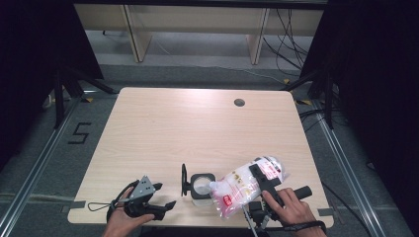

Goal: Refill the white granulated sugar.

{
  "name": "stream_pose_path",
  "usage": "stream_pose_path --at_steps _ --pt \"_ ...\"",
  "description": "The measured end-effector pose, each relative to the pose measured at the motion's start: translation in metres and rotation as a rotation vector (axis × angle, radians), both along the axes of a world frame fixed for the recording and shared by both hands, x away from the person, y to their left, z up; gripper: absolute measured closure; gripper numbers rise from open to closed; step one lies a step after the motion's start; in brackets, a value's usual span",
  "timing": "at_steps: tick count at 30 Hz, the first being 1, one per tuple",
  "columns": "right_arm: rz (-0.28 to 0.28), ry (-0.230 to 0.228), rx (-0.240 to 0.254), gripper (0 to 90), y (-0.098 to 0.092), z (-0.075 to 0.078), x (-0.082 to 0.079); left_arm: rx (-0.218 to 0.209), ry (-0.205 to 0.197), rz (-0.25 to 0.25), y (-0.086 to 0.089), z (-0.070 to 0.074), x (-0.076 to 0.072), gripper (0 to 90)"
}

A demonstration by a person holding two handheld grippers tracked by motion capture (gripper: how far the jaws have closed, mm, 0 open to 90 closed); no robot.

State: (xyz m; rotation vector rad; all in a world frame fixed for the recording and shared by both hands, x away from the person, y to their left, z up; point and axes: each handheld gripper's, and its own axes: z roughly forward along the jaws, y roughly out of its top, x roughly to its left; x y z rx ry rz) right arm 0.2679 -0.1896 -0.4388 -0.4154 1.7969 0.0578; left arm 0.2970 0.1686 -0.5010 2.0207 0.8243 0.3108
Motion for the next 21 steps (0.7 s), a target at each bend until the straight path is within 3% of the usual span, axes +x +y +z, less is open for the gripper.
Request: stream_pose_path --at_steps 5,8,9,10,13,14,16,19,21 --pt "-0.036 0.003 0.000 41.1 -0.0009 0.0001 -0.0024 0.003 0.004 0.005 0.0000 -0.0002 -0.0003 21.3" --pt "-0.003 -0.018 -0.017 41.1 0.0009 0.0002 -0.0012 -0.004 -0.003 0.002 -0.0003 -0.0009 -0.0001 21.3" --pt "-0.016 0.002 0.022 41.1 -0.0002 -0.0029 -0.0017 0.005 0.002 0.007 -0.0001 -0.0003 -0.0003 21.3" --pt "-0.007 -0.011 -0.020 41.1 0.0009 -0.0011 -0.0019 0.004 0.004 0.006 -0.0002 -0.0003 -0.0005 21.3" --pt "-0.014 -0.004 -0.036 41.1 0.0018 -0.0009 -0.0023 0.002 -0.012 -0.008 0.0004 -0.0006 0.0007 21.3" --pt "-0.018 -0.008 -0.015 41.1 0.0008 -0.0027 -0.0025 0.003 0.005 0.006 0.0000 0.0000 -0.0005 21.3" --pt "-0.018 -0.006 -0.017 41.1 0.0014 -0.0030 -0.0022 0.001 -0.011 -0.009 0.0003 -0.0007 0.0005 21.3" --pt "-0.025 -0.001 -0.004 41.1 -0.0001 -0.0035 -0.0022 0.005 0.001 0.000 0.0001 0.0003 0.0000 21.3" --pt "0.012 -0.027 -0.052 41.1 0.0026 -0.0015 -0.0013 0.001 -0.003 -0.002 0.0002 -0.0003 -0.0001 21.3"
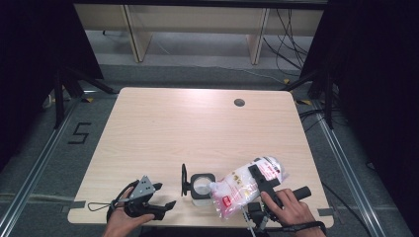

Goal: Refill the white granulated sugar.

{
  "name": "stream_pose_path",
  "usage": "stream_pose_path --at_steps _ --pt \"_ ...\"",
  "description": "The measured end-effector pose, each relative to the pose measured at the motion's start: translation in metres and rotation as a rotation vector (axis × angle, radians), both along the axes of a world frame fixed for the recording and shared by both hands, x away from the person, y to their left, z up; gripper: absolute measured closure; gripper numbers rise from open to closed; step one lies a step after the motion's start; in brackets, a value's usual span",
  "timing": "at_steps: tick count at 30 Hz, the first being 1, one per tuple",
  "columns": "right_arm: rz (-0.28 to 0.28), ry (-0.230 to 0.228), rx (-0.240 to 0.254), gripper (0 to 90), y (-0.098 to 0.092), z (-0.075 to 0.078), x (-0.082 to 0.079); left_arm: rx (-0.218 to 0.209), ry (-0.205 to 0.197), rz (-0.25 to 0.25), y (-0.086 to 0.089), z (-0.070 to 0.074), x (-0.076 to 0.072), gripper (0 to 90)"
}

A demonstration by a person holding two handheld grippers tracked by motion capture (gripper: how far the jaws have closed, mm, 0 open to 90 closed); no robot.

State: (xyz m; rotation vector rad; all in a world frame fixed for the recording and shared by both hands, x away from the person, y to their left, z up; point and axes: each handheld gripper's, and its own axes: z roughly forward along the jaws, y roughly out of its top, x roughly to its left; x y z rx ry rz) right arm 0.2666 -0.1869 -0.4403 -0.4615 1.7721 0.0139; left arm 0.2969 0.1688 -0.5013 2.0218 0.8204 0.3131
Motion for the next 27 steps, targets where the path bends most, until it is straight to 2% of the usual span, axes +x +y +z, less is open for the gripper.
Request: stream_pose_path --at_steps 1,3,4,5,6,8,10,12,17,18,19,21,22,23,24,25,27 --pt "-0.015 0.015 0.024 41.1 -0.0002 -0.0020 -0.0009 0.004 0.007 0.006 0.0000 0.0001 -0.0003 21.3" --pt "-0.013 0.019 0.022 41.2 0.0001 -0.0016 -0.0018 -0.009 0.004 0.004 -0.0005 -0.0004 0.0000 21.3" --pt "-0.014 0.021 0.042 41.1 0.0006 -0.0029 -0.0014 -0.005 -0.005 -0.004 -0.0002 -0.0002 0.0002 21.3" --pt "-0.006 0.015 0.029 41.1 0.0012 -0.0023 -0.0011 0.005 0.003 -0.003 0.0002 0.0007 -0.0003 21.3" --pt "-0.006 0.016 0.021 41.1 0.0013 -0.0021 -0.0009 -0.002 -0.005 -0.003 0.0001 -0.0002 0.0003 21.3" --pt "-0.030 0.022 0.041 41.1 0.0001 -0.0041 -0.0022 0.004 0.010 0.007 0.0000 0.0005 -0.0003 21.3" --pt "-0.021 0.024 0.017 41.2 0.0000 -0.0044 -0.0011 -0.002 -0.005 -0.005 0.0002 -0.0002 0.0002 21.3" --pt "-0.019 0.019 0.024 41.2 0.0002 -0.0036 -0.0012 -0.001 0.010 0.006 -0.0003 0.0004 -0.0002 21.3" --pt "-0.009 0.019 0.024 41.2 0.0000 -0.0022 -0.0003 -0.001 -0.004 -0.003 0.0001 -0.0002 0.0005 21.3" --pt "-0.017 0.022 0.010 41.1 0.0005 -0.0016 -0.0008 -0.009 -0.003 -0.004 -0.0003 -0.0004 0.0002 21.3" --pt "-0.013 0.014 0.001 41.2 0.0009 -0.0011 -0.0010 0.002 0.004 -0.003 0.0000 0.0005 -0.0005 21.2" --pt "0.000 0.009 0.006 41.2 0.0006 -0.0018 -0.0001 -0.008 -0.002 -0.003 -0.0003 -0.0003 0.0000 21.2" --pt "-0.012 0.018 0.029 41.2 -0.0003 -0.0034 -0.0005 -0.003 -0.003 -0.003 0.0000 -0.0002 0.0002 21.3" --pt "-0.006 0.009 0.011 41.2 0.0004 -0.0021 -0.0003 0.004 -0.001 -0.004 0.0005 0.0002 0.0002 21.3" --pt "-0.005 0.007 0.007 41.2 0.0004 -0.0021 -0.0005 -0.007 0.001 -0.002 -0.0003 0.0000 -0.0002 21.3" --pt "-0.004 0.006 0.006 41.2 0.0003 -0.0019 -0.0003 0.007 -0.003 -0.008 0.0007 0.0003 0.0003 21.3" --pt "-0.008 0.011 0.007 41.2 0.0001 -0.0023 -0.0002 -0.002 -0.002 -0.003 0.0000 -0.0002 0.0002 21.3"
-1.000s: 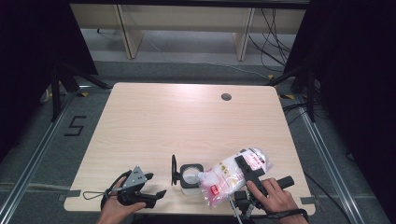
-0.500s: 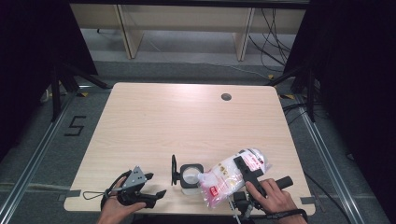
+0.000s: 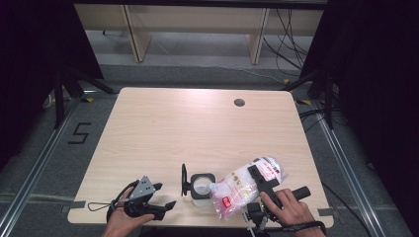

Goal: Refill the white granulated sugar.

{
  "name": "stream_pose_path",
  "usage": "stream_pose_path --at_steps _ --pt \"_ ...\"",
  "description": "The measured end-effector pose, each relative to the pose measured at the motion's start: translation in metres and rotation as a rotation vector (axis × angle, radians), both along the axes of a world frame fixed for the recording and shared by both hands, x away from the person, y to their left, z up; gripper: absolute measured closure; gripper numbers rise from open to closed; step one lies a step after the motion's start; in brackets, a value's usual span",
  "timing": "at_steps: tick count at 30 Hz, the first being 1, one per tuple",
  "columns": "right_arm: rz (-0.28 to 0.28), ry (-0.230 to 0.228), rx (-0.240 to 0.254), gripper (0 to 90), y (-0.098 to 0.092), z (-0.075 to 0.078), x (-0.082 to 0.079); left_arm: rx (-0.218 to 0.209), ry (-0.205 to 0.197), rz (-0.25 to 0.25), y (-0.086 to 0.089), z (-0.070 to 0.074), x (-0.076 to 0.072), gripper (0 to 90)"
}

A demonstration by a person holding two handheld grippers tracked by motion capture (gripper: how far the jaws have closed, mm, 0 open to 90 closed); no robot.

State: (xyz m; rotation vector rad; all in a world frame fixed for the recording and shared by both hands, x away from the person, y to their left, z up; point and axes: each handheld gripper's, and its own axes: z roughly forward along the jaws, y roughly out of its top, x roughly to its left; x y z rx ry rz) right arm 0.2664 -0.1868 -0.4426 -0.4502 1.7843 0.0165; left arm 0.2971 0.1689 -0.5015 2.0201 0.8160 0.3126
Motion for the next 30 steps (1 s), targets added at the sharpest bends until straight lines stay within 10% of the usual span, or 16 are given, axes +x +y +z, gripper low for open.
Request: stream_pose_path --at_steps 30 --pt "-0.016 0.000 0.014 41.3 -0.0022 0.0005 -0.0014 0.007 0.000 0.004 -0.0001 0.0005 -0.0008 21.3"
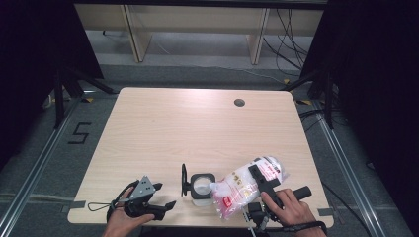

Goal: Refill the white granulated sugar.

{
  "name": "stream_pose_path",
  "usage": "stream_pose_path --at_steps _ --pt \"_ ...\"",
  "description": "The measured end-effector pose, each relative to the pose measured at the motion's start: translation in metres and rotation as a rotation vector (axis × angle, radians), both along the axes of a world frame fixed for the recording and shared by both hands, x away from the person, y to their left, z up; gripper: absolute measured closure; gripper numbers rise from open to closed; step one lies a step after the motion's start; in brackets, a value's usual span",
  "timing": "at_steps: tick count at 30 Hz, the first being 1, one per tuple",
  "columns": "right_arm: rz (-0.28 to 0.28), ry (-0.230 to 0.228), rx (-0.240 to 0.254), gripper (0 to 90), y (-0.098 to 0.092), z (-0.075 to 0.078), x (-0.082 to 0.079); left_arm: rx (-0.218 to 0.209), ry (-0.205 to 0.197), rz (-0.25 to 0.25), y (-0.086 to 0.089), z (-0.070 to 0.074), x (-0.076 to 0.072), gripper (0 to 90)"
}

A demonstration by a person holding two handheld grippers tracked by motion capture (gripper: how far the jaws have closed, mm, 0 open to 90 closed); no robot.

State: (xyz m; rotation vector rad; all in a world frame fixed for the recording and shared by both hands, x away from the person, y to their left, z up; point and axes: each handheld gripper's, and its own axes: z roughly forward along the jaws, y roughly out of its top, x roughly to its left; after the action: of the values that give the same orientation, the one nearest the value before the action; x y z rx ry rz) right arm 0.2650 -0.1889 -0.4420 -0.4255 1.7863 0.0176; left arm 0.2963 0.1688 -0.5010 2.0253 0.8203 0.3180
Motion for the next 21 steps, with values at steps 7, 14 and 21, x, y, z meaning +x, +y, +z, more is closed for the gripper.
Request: stream_pose_path --at_steps 7,14,21 --pt "0.019 -0.008 -0.016 41.3 -0.0003 0.0006 0.0027 -0.002 0.002 0.000 0.0000 0.0000 0.0002 21.3" --pt "0.014 -0.005 -0.005 41.3 -0.0008 0.0001 0.0024 0.028 -0.007 -0.021 0.0025 0.0011 0.0020 21.3" --pt "0.022 -0.012 -0.020 41.3 -0.0007 0.0005 0.0033 0.030 -0.003 -0.021 0.0026 0.0007 0.0024 21.3"
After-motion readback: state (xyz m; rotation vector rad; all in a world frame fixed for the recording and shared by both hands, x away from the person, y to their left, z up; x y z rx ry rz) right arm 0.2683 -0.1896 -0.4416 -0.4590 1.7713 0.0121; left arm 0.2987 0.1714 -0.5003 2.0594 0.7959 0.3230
